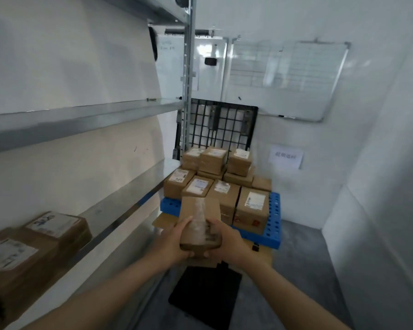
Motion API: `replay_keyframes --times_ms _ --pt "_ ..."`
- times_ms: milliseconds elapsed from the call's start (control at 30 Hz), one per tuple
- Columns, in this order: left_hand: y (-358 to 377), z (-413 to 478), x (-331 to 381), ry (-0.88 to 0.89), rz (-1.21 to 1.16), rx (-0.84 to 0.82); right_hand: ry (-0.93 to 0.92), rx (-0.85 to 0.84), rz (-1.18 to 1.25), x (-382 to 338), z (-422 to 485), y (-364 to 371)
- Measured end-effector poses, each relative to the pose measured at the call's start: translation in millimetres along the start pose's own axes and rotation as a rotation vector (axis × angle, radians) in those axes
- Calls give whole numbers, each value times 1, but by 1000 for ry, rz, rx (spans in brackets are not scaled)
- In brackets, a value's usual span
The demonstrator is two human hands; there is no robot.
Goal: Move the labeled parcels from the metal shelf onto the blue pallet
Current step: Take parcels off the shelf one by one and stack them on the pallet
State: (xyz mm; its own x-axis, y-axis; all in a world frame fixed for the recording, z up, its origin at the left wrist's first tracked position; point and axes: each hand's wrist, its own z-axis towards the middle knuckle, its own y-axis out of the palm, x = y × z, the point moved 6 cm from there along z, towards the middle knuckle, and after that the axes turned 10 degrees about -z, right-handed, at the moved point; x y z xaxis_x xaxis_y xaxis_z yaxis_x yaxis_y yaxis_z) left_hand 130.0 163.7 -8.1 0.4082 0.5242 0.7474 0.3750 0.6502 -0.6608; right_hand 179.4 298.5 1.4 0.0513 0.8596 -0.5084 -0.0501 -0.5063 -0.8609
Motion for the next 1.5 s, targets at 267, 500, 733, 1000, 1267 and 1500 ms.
replay_keyframes --times_ms 267,500,733,1000,1267,1500 --pt "39 128 24 96 -47 -163 170 109 -25 72 60 -55" --pt "85 214 48 183 -83 -277 309 138 -4 141 96 -84" --pt "139 313 81 206 -73 -325 359 154 -19 225 144 -132" --pt "191 450 122 143 -40 -325 335 101 -34 334 237 -198" --pt "231 551 113 3 -50 -329 344 35 10 411 321 -205" --pt "253 597 96 -74 -14 -353 393 -1 1 443 364 -193"
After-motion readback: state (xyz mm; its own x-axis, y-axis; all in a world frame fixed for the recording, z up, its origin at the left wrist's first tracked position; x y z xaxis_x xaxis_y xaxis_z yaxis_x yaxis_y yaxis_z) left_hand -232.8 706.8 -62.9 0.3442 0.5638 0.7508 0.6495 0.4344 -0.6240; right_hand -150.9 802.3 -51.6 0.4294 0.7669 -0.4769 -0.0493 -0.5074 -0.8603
